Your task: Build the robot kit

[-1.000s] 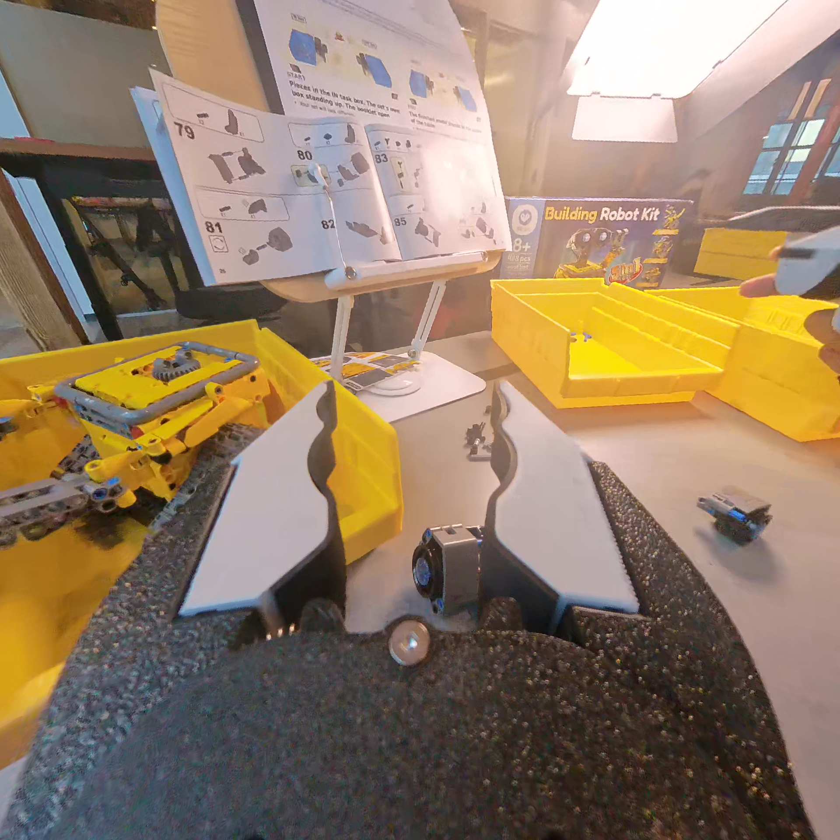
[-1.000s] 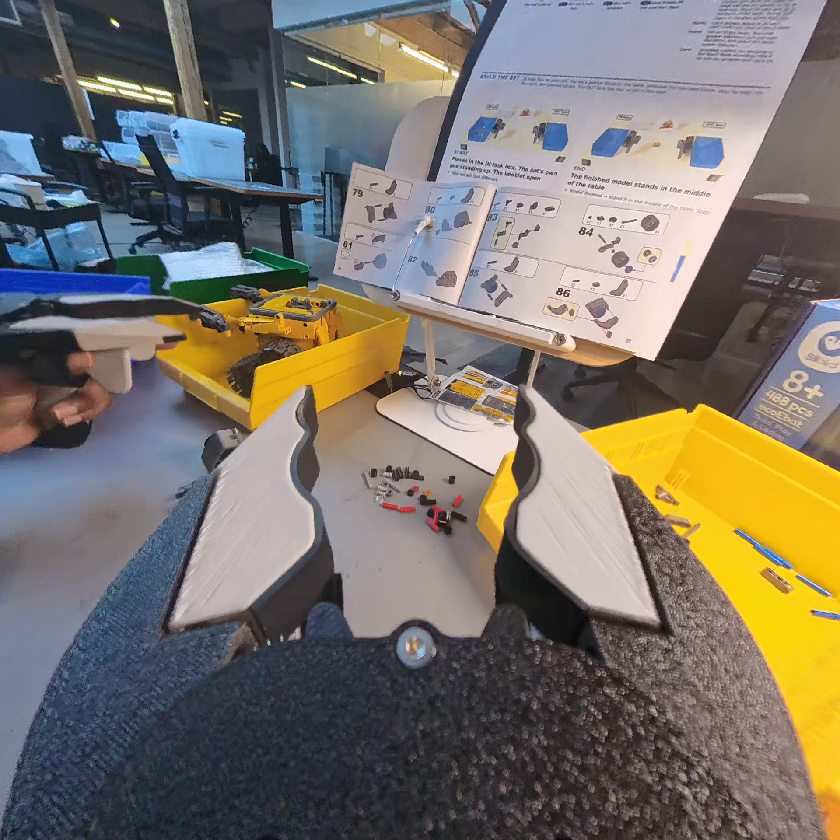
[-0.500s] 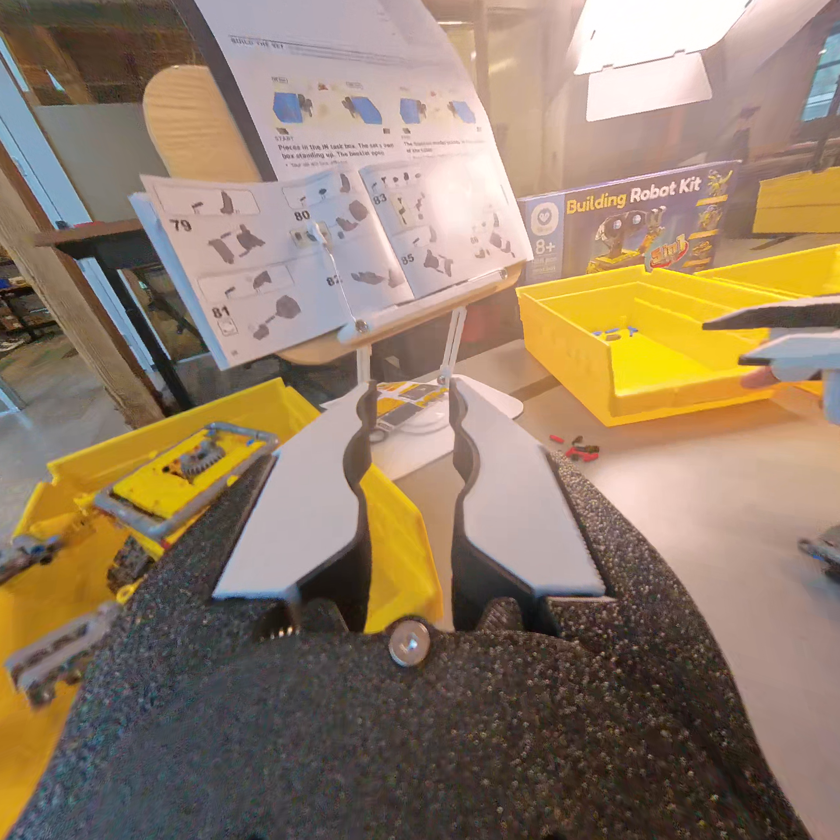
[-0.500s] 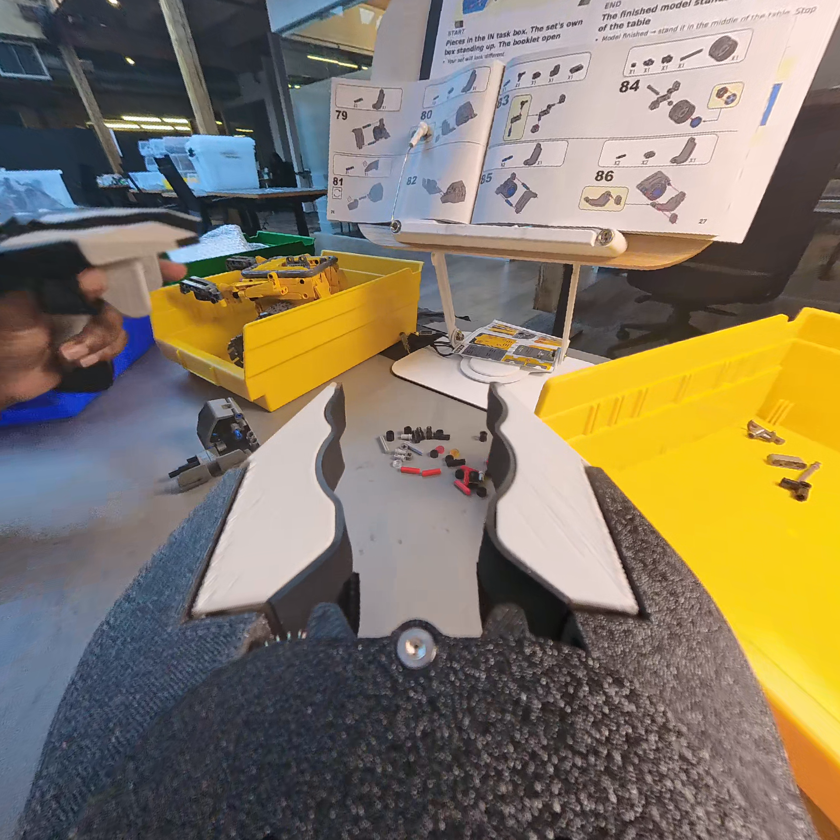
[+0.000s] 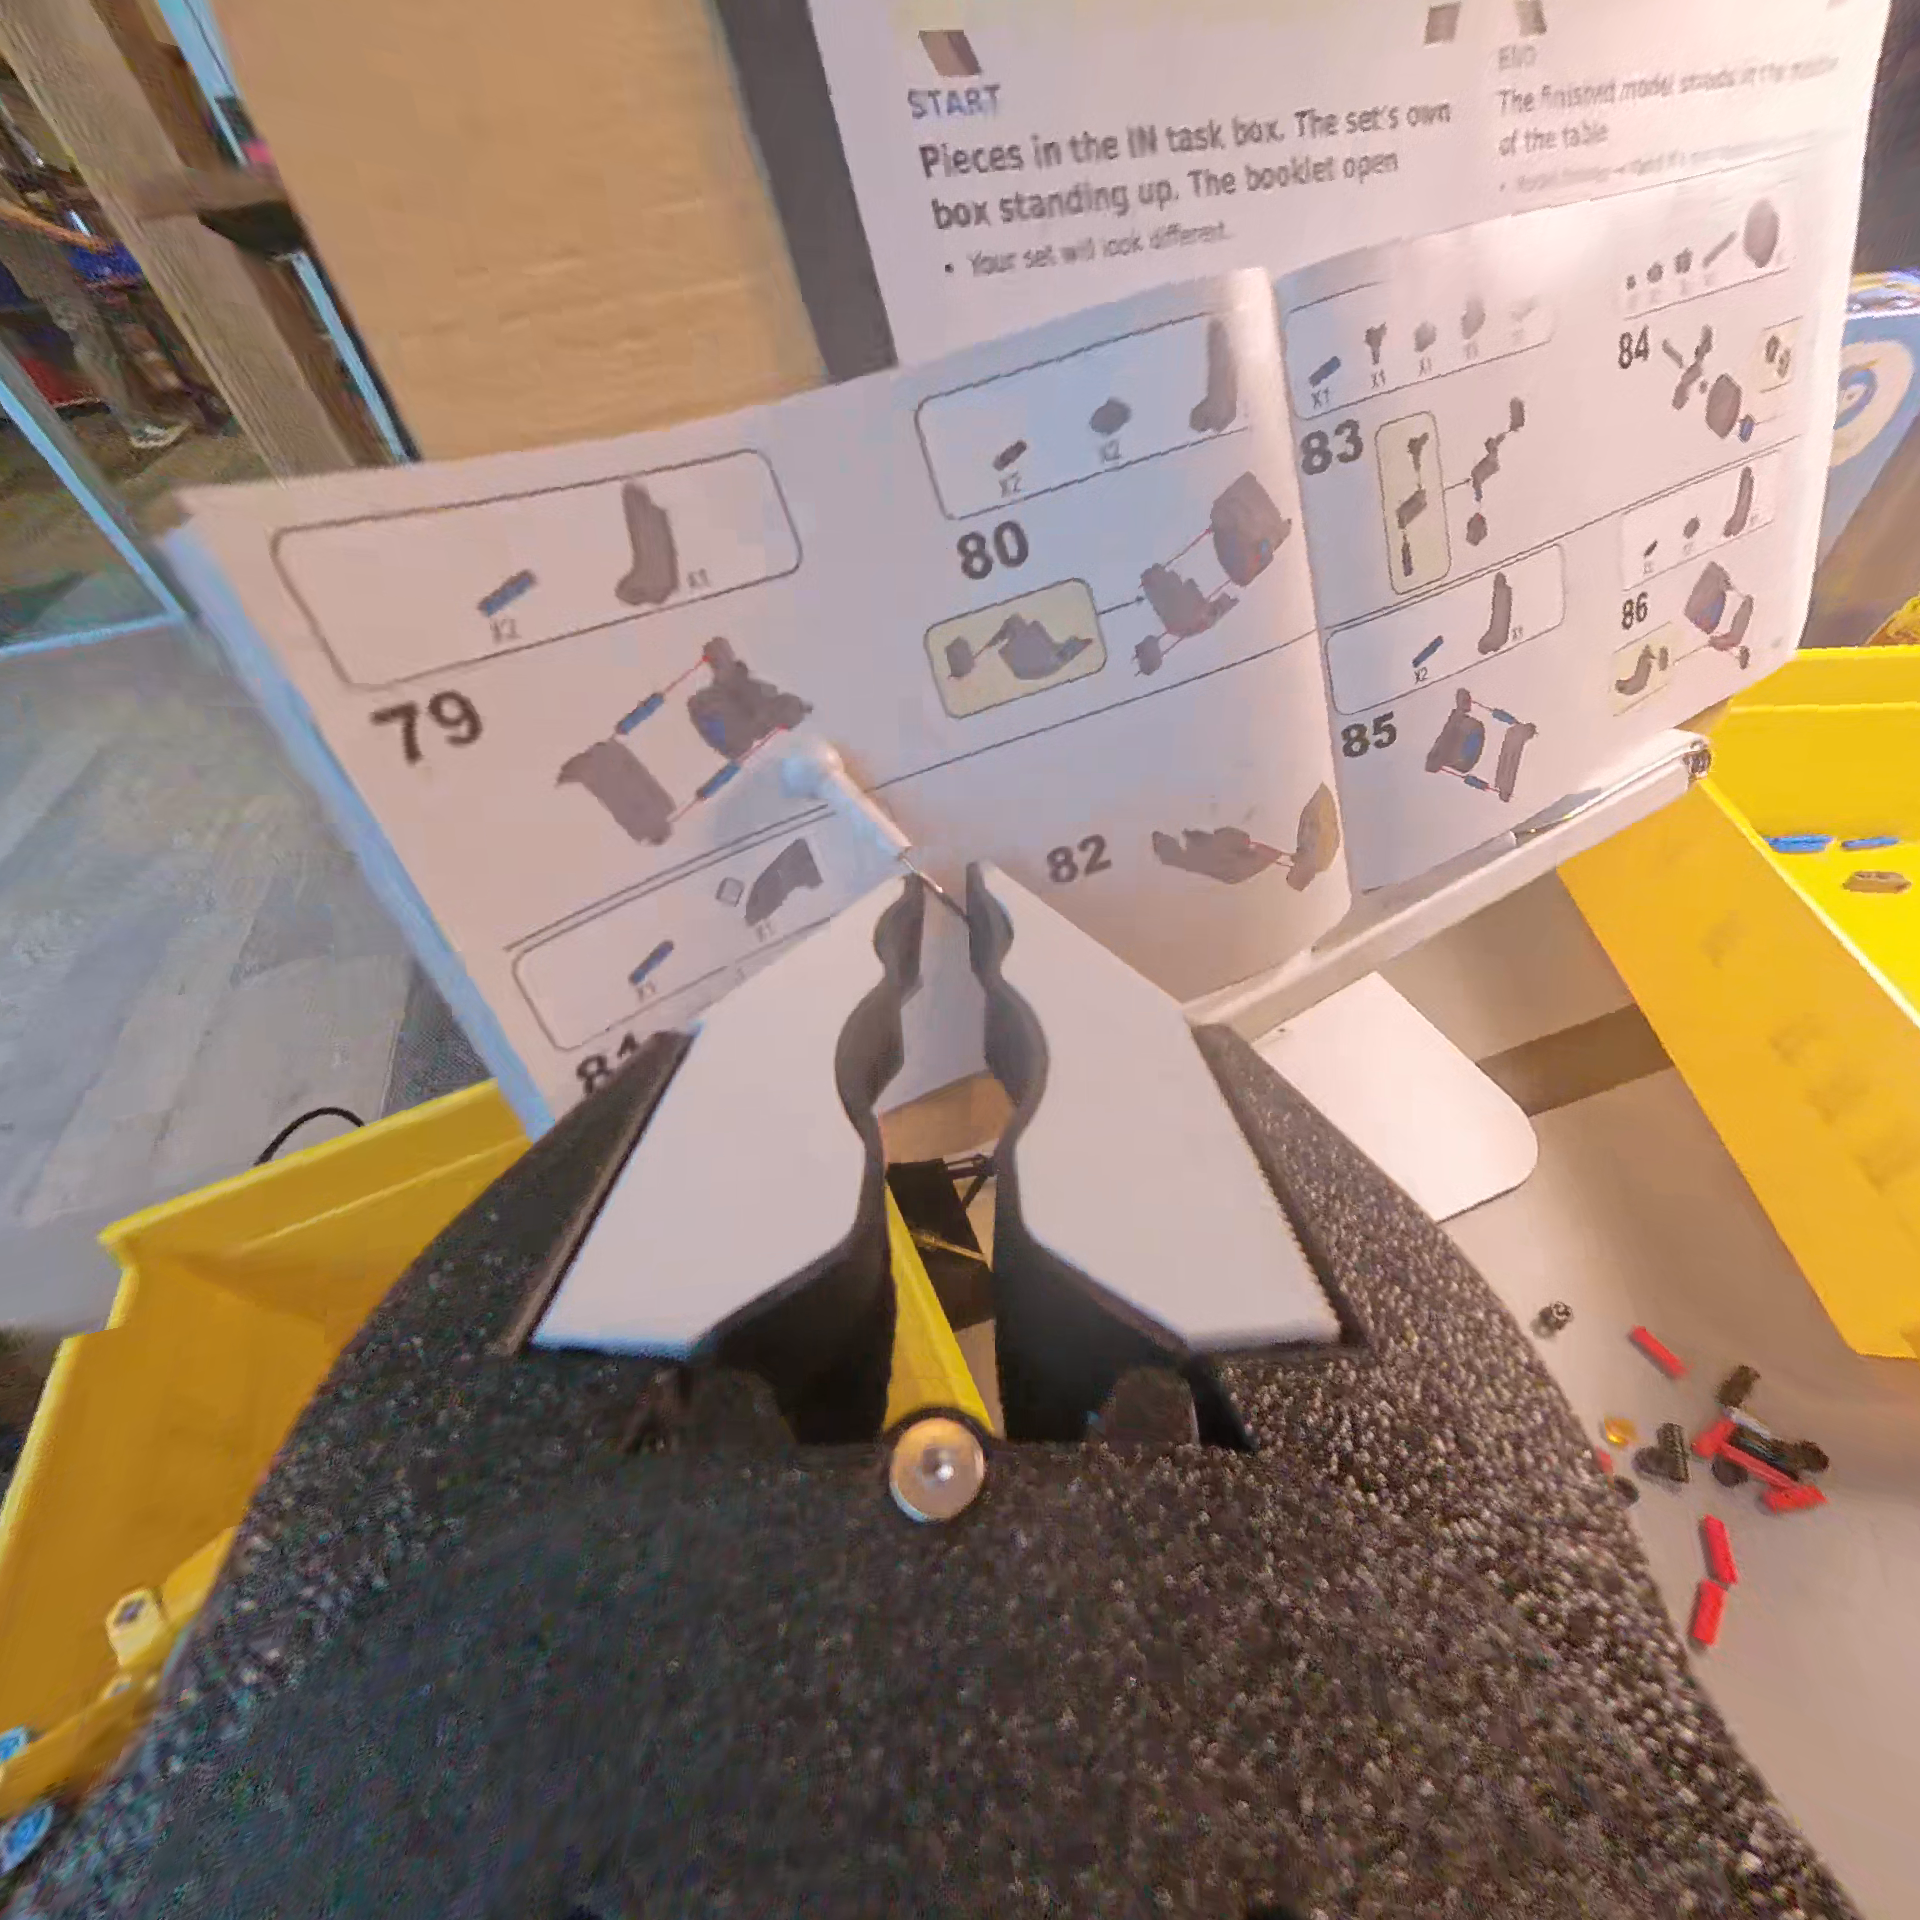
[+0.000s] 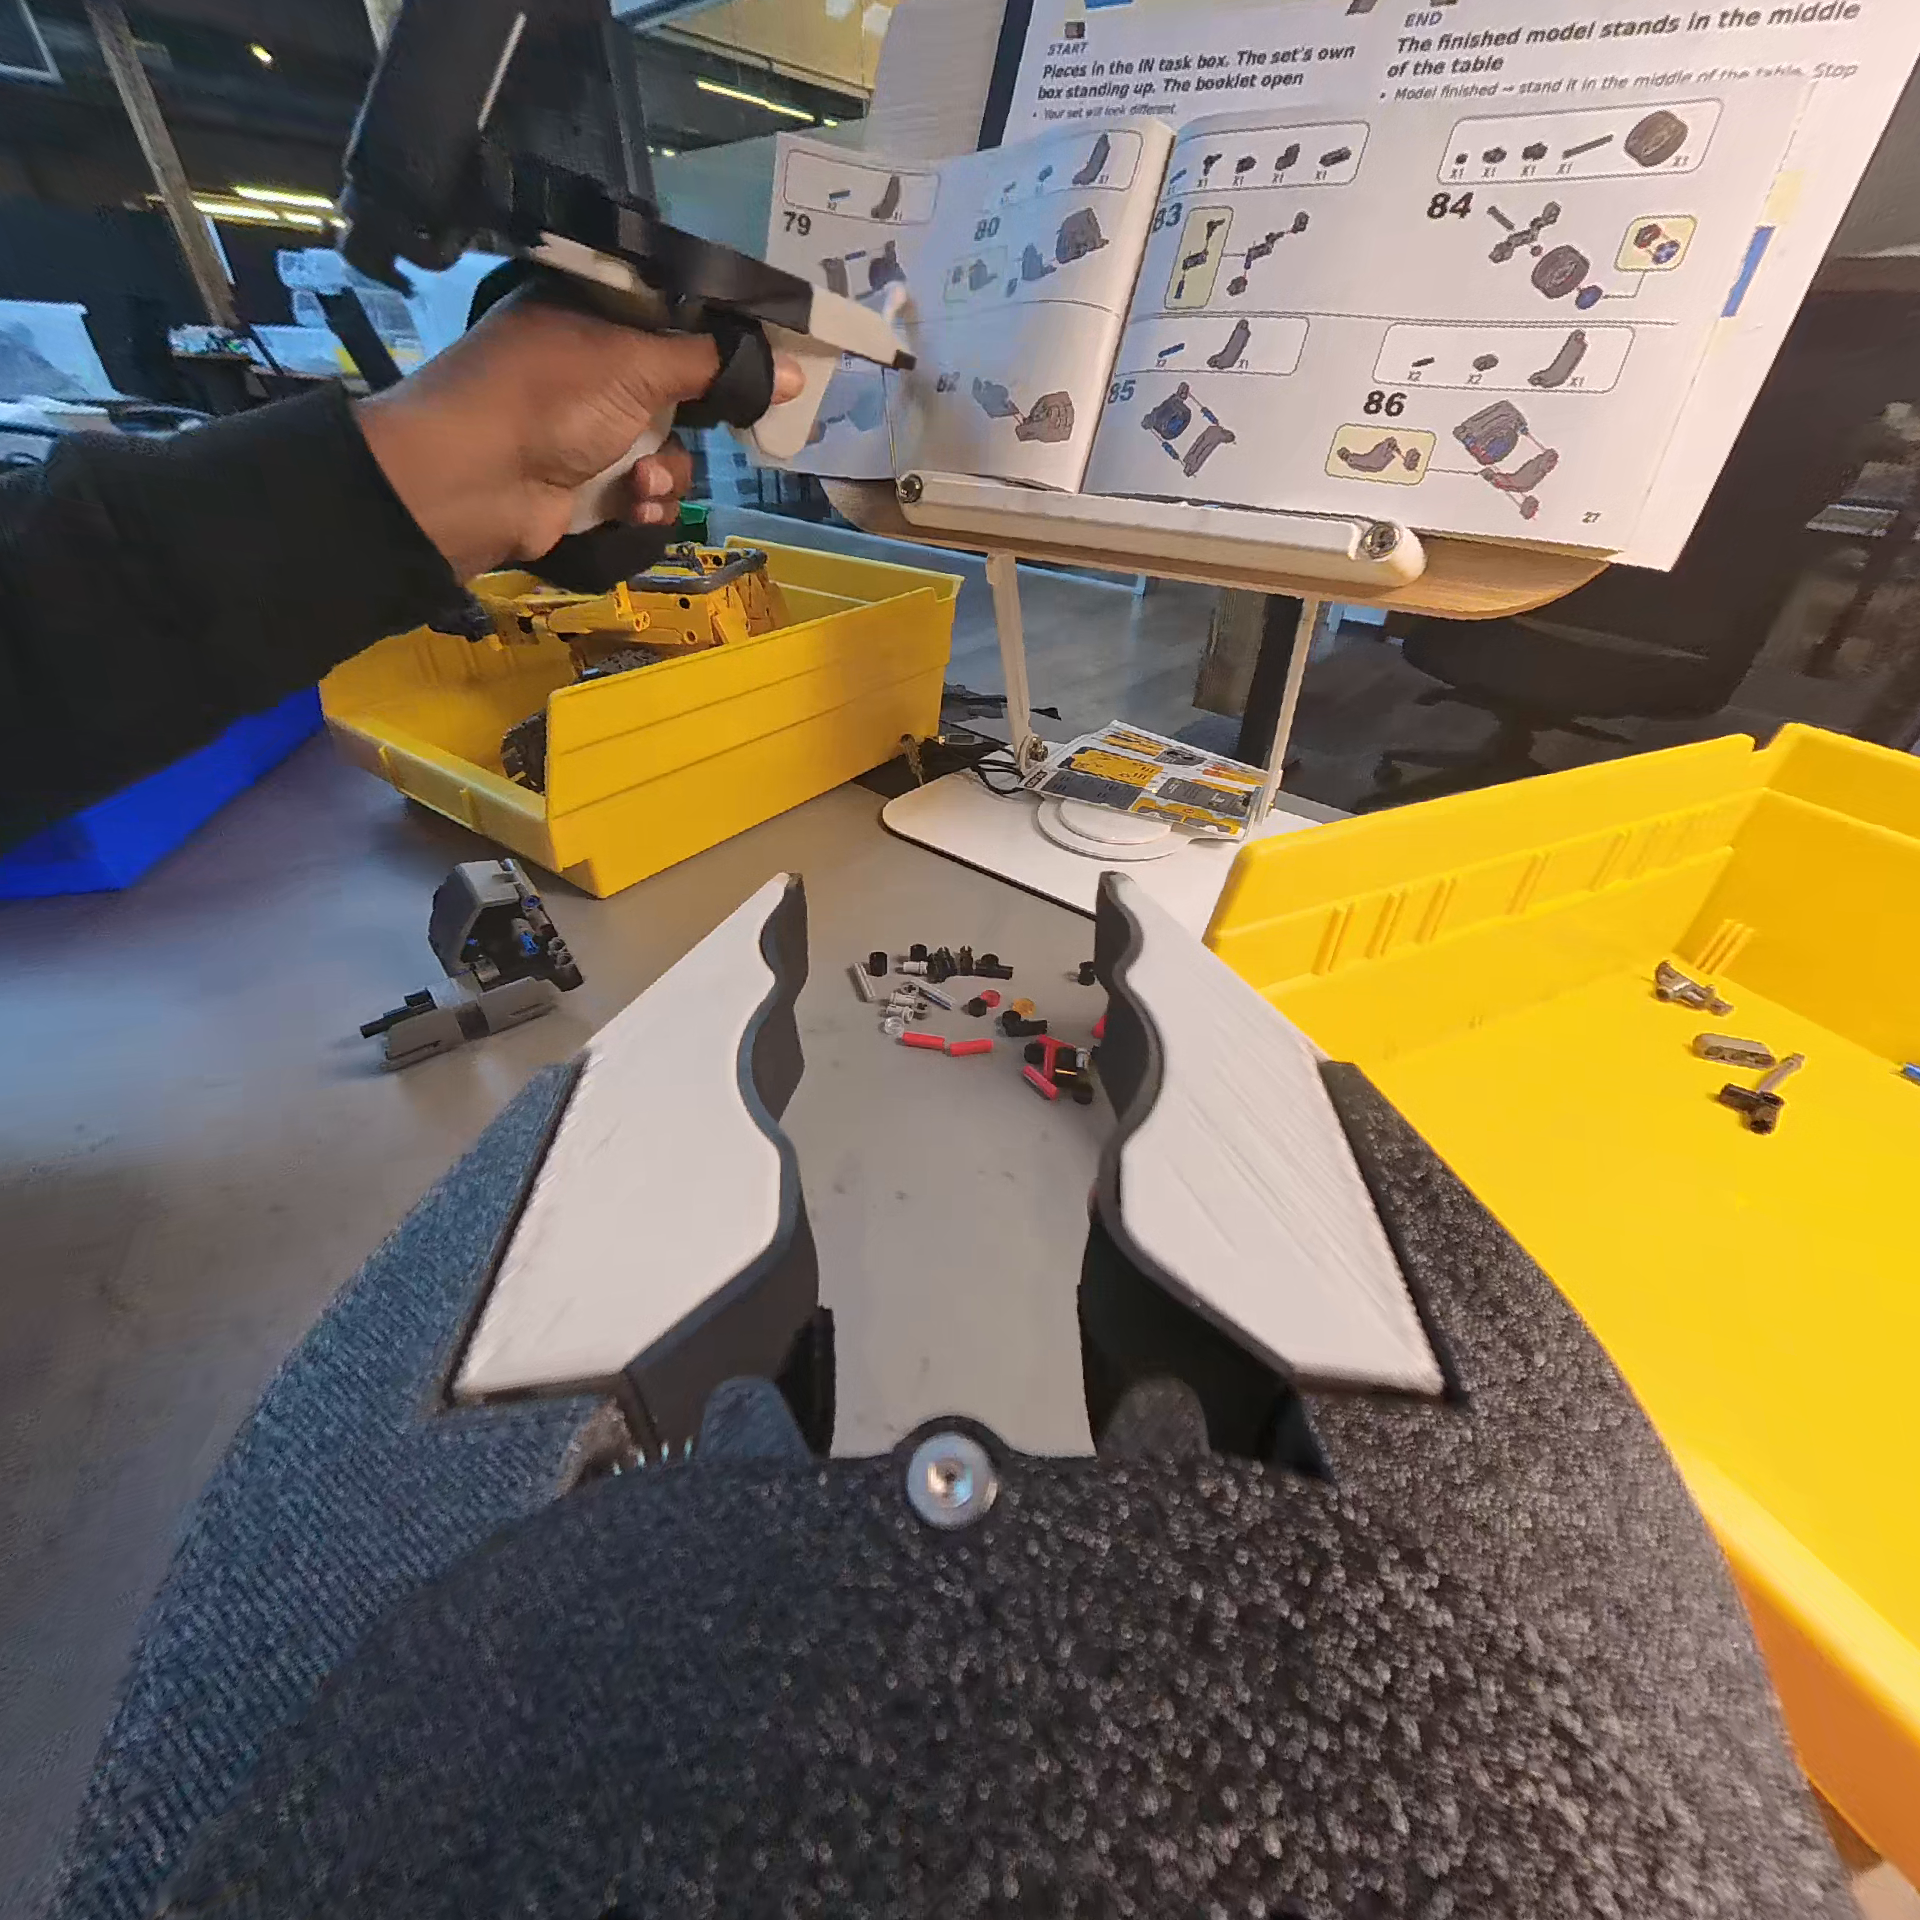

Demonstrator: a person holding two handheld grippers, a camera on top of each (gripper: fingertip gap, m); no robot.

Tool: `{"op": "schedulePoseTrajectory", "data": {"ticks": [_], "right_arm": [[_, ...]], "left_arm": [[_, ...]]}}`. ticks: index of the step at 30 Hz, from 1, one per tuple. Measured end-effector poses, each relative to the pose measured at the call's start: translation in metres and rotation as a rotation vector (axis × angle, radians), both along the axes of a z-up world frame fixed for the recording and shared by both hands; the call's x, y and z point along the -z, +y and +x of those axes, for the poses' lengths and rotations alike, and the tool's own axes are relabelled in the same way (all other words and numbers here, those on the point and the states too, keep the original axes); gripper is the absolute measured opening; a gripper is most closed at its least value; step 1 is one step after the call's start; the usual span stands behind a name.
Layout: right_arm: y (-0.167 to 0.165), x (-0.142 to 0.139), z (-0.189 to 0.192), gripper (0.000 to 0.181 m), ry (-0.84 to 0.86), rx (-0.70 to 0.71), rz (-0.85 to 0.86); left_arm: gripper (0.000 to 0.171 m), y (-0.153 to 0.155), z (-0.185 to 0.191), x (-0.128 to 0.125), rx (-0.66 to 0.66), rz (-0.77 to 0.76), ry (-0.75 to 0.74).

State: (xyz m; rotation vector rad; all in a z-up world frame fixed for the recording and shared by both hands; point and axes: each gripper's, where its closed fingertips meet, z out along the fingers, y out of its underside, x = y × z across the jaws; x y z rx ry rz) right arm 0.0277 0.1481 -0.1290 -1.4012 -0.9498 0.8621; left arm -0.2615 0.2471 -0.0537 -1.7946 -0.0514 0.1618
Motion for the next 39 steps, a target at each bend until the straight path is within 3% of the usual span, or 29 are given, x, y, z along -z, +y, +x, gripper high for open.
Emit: {"op": "schedulePoseTrajectory", "data": {"ticks": [3,6,15,17,19,21,23,28,30,34,37,39], "right_arm": [[0.000,0.003,-0.002,0.053,0.013,-0.017,-0.034],[-0.003,0.004,-0.004,0.053,0.007,-0.026,-0.031],[-0.007,0.004,-0.005,0.051,-0.014,-0.023,0.006],[-0.007,0.006,-0.005,0.051,-0.020,-0.023,0.010],[-0.006,0.007,-0.005,0.051,-0.023,-0.026,0.007],[-0.007,0.008,-0.005,0.051,-0.027,-0.028,0.005],[-0.007,0.007,-0.003,0.051,-0.029,-0.025,0.021],[-0.006,0.004,-0.003,0.052,-0.023,-0.014,0.047],[-0.008,0.005,-0.004,0.053,-0.026,-0.017,0.051],[-0.010,0.006,-0.006,0.053,-0.040,-0.012,0.092],[-0.011,0.009,-0.006,0.053,-0.056,-0.007,0.126],[-0.010,0.010,-0.006,0.052,-0.056,-0.003,0.133]], "left_arm": [[0.009,-0.012,-0.009,0.010,-0.002,0.012,-0.092],[0.010,-0.012,-0.008,0.011,0.017,0.017,-0.082],[0.007,0.002,0.012,-0.006,0.074,0.030,0.117],[0.008,0.004,0.012,-0.002,0.086,0.013,0.102],[0.021,0.000,0.016,0.003,0.148,0.001,0.037],[0.041,-0.020,0.020,0.000,0.170,0.035,-0.016],[0.050,-0.053,0.031,-0.003,0.190,0.084,-0.044],[0.067,-0.141,0.054,0.009,0.190,0.135,0.113],[0.070,-0.172,0.061,0.015,0.184,0.157,0.102],[0.050,-0.219,0.063,0.037,0.123,0.224,0.058],[0.039,-0.226,0.062,0.068,0.128,0.216,-0.034],[0.037,-0.226,0.066,0.063,0.151,0.218,-0.018]]}}
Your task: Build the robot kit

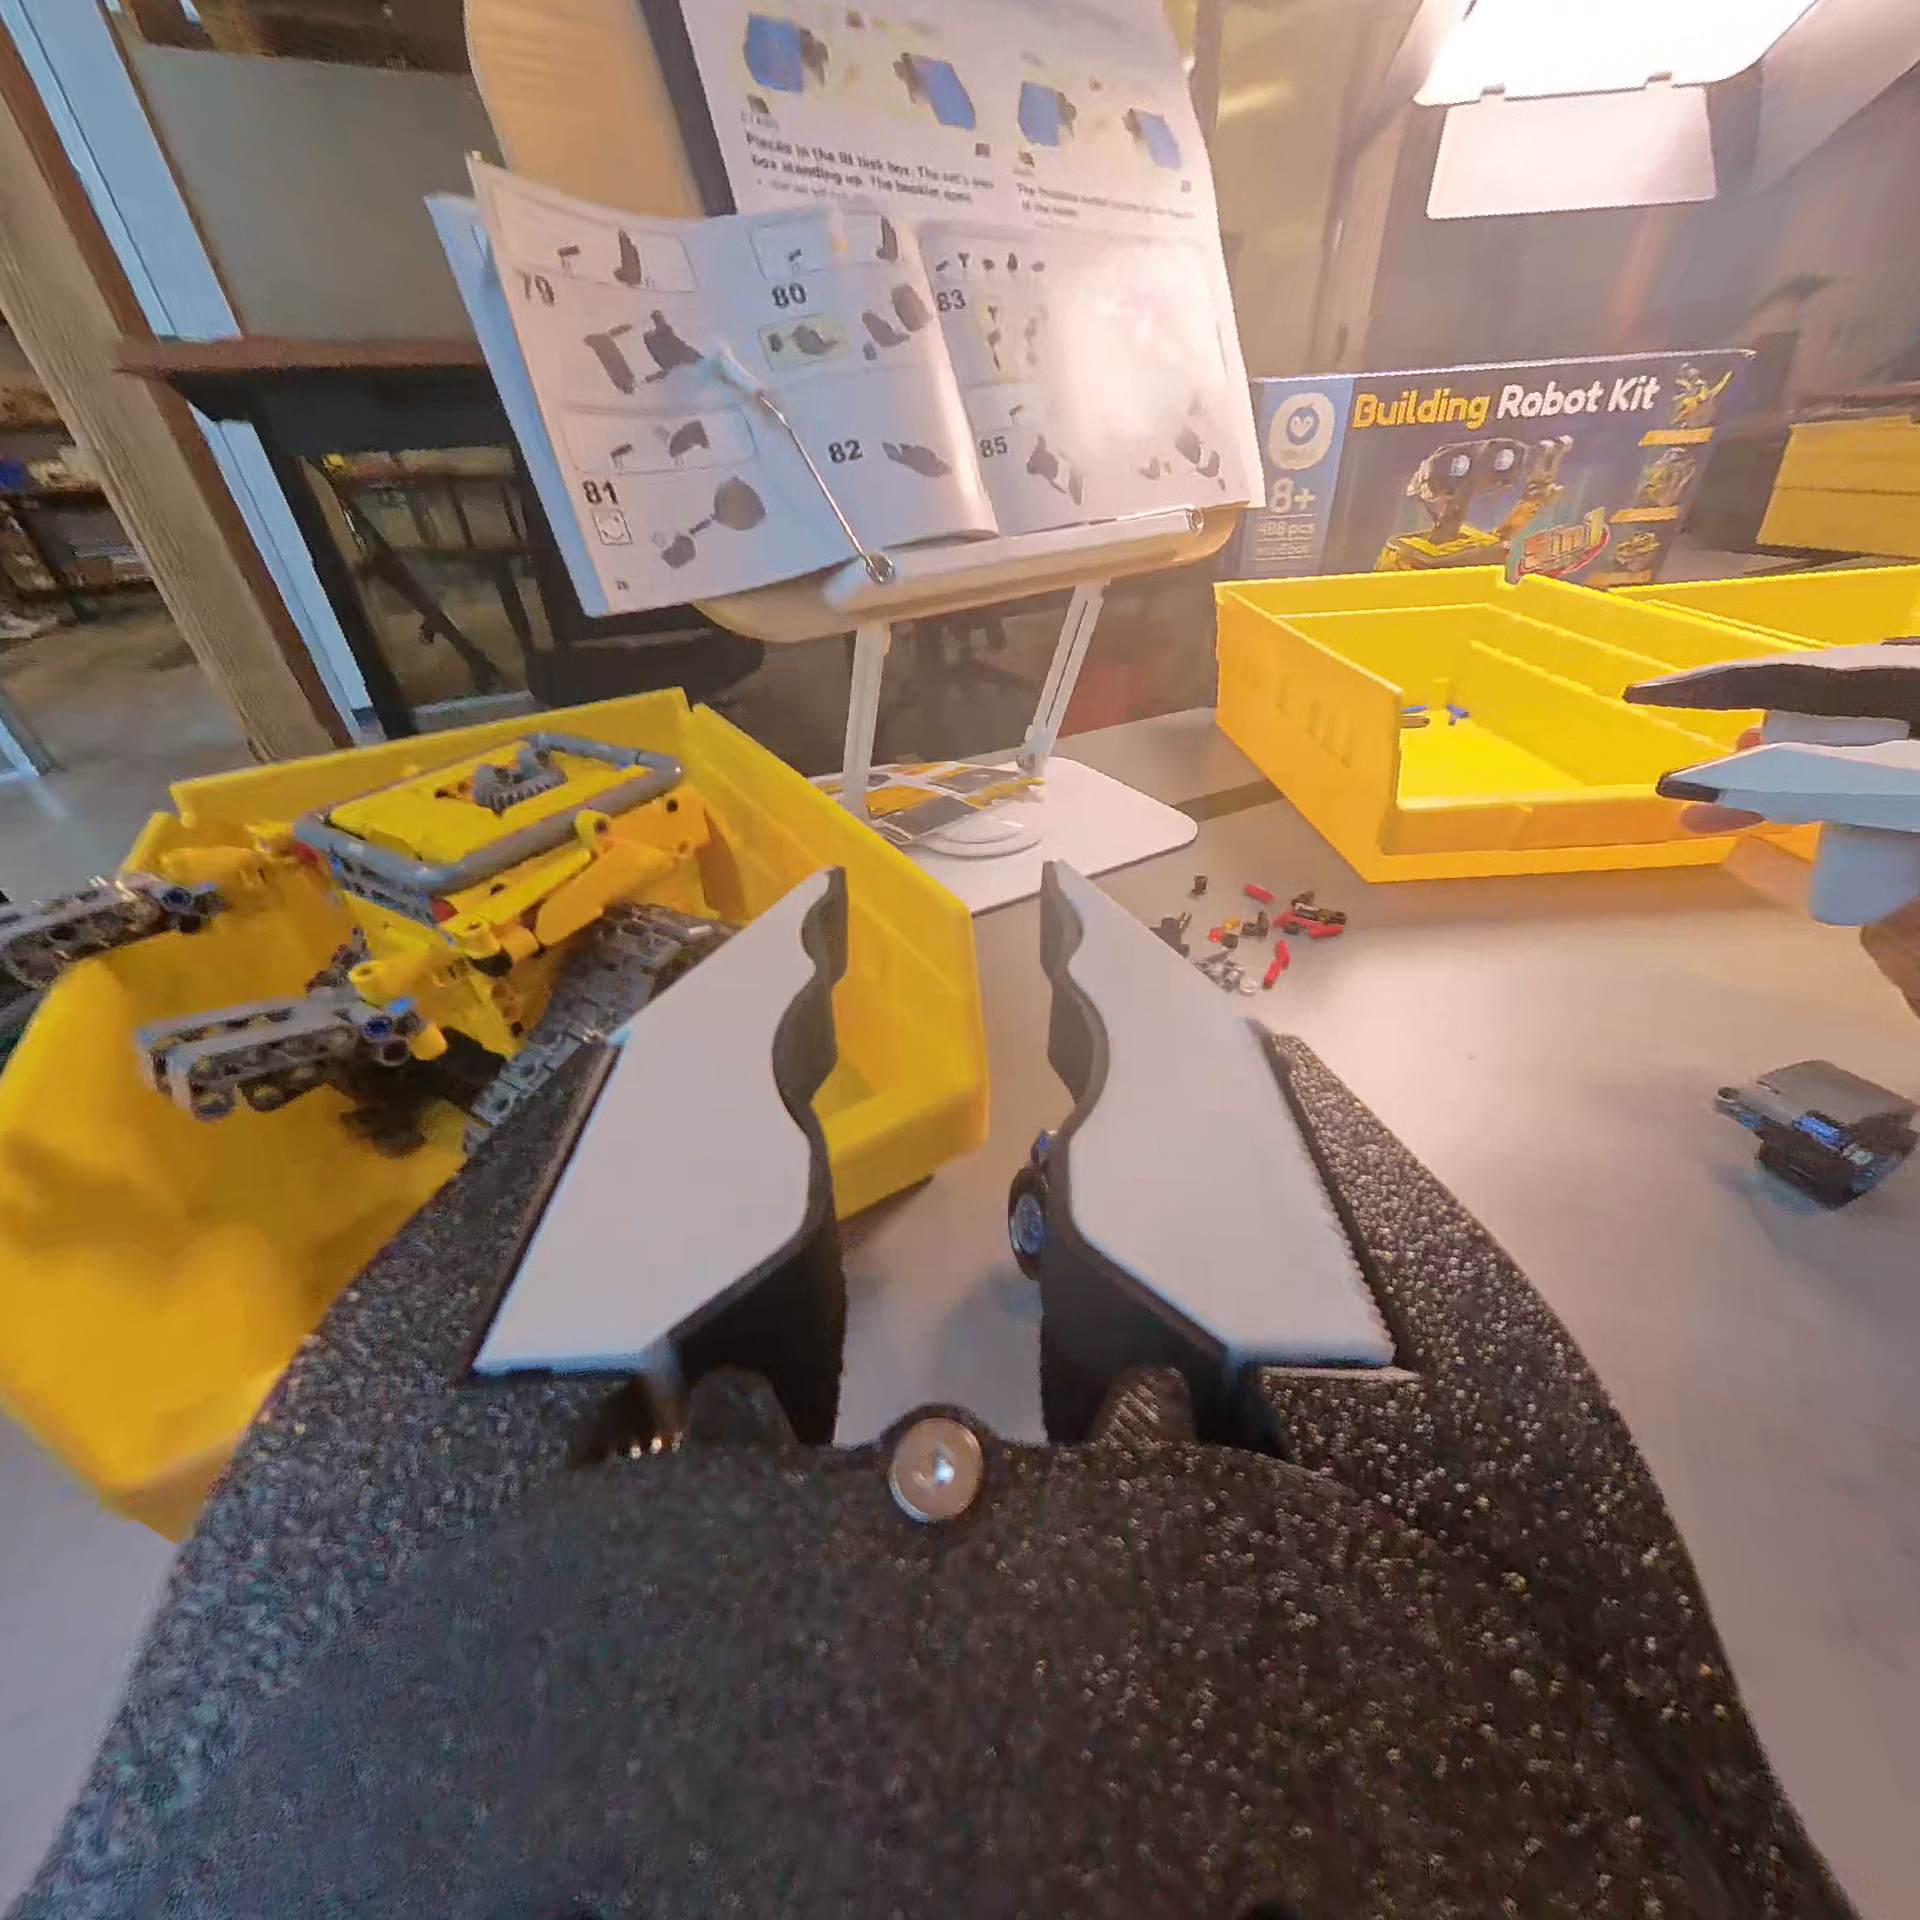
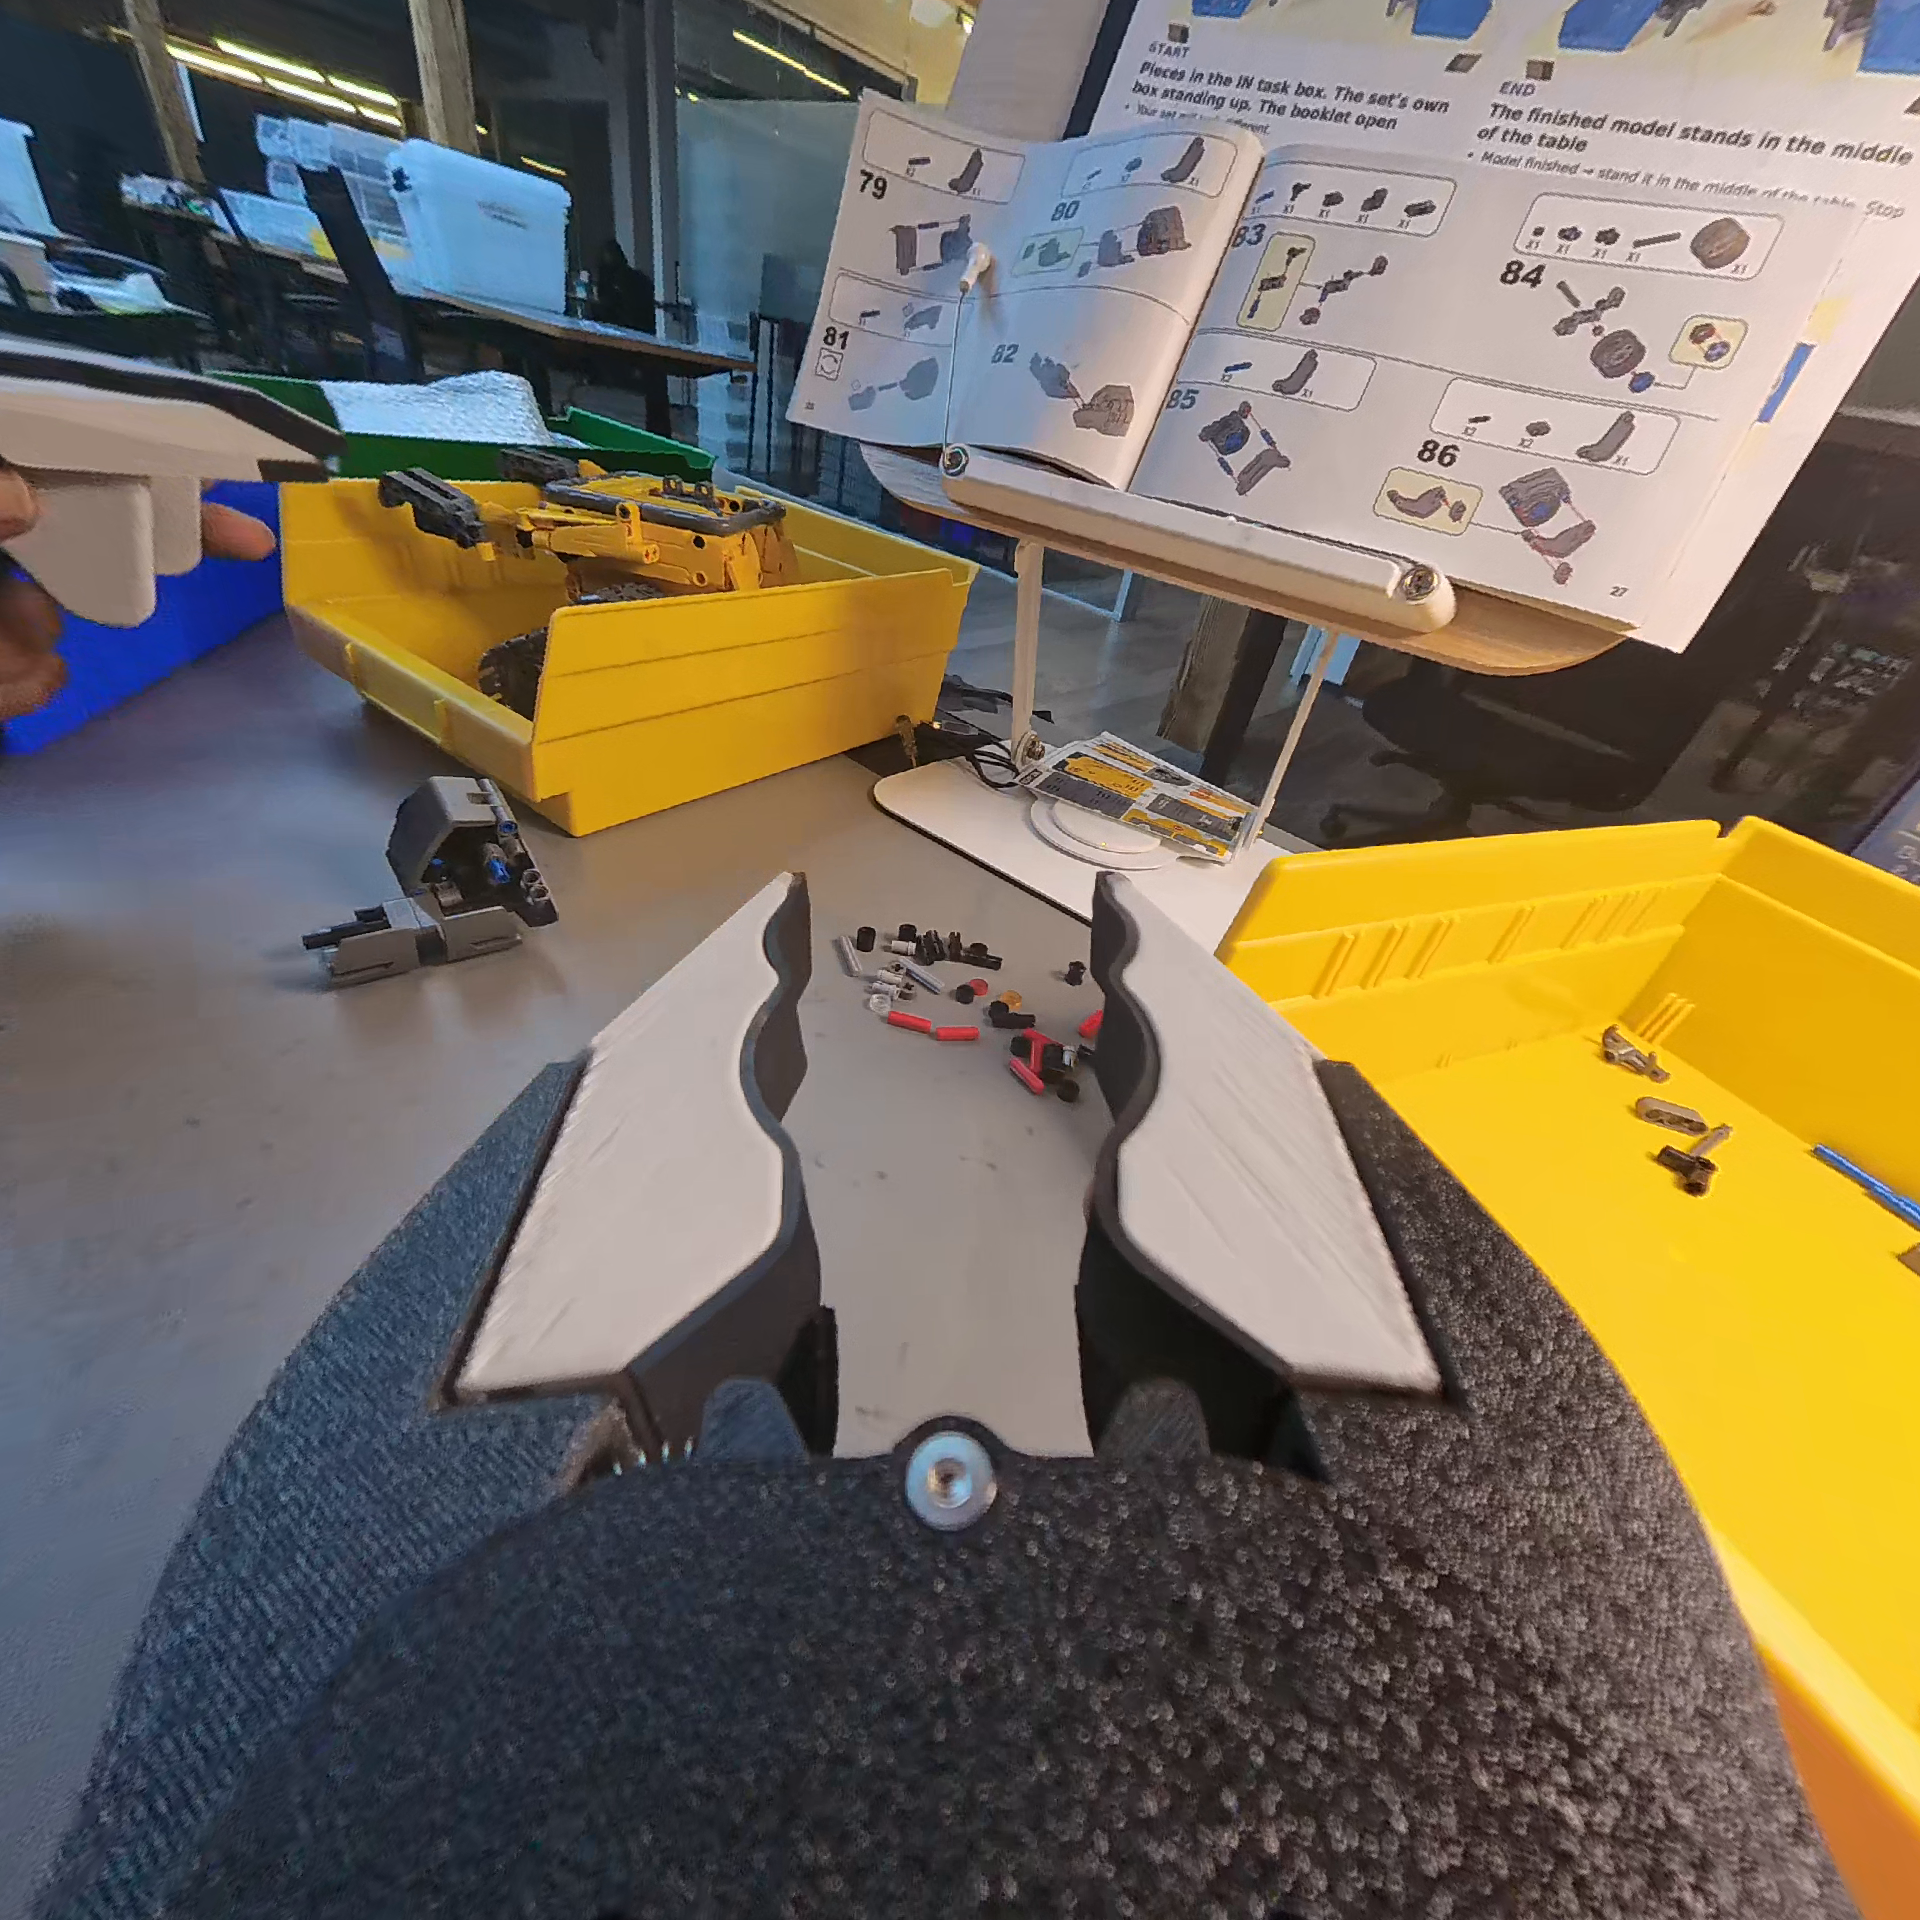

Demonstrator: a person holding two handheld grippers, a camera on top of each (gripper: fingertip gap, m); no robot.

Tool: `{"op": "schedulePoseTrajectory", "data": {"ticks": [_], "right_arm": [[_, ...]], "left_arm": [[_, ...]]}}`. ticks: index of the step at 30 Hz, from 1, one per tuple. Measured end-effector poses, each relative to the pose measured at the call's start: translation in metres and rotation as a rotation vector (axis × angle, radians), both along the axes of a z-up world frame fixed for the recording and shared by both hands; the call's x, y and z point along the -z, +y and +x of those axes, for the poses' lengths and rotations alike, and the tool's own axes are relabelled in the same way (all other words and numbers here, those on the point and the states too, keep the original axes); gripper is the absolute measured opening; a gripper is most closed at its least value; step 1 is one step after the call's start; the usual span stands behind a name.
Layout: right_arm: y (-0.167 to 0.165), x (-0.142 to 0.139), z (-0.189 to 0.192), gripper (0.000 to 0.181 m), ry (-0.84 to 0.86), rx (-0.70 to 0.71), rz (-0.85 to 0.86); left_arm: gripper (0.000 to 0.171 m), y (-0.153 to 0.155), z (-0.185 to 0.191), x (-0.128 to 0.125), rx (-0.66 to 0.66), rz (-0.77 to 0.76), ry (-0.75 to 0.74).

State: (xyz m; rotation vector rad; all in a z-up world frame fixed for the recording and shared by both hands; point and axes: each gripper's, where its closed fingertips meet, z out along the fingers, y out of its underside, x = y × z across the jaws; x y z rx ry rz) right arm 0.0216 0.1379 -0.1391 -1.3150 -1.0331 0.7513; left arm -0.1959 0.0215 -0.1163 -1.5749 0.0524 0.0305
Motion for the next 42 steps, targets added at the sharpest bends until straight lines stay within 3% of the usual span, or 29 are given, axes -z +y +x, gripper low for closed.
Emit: {"op": "schedulePoseTrajectory", "data": {"ticks": [10,19,38,42], "right_arm": [[0.007,0.003,0.007,0.051,0.035,0.031,-0.026],[0.014,-0.001,0.014,0.051,0.062,0.044,-0.035],[0.017,-0.012,0.020,0.049,0.112,0.051,-0.041],[0.009,-0.009,0.014,0.050,0.062,-0.036,-0.063]], "left_arm": [[0.015,0.001,0.000,0.017,0.004,-0.023,-0.005],[0.014,0.002,0.007,0.022,0.017,-0.034,0.043],[0.036,0.001,0.002,0.015,0.034,-0.015,0.047],[0.037,0.002,0.003,0.017,0.046,-0.023,0.054]]}}
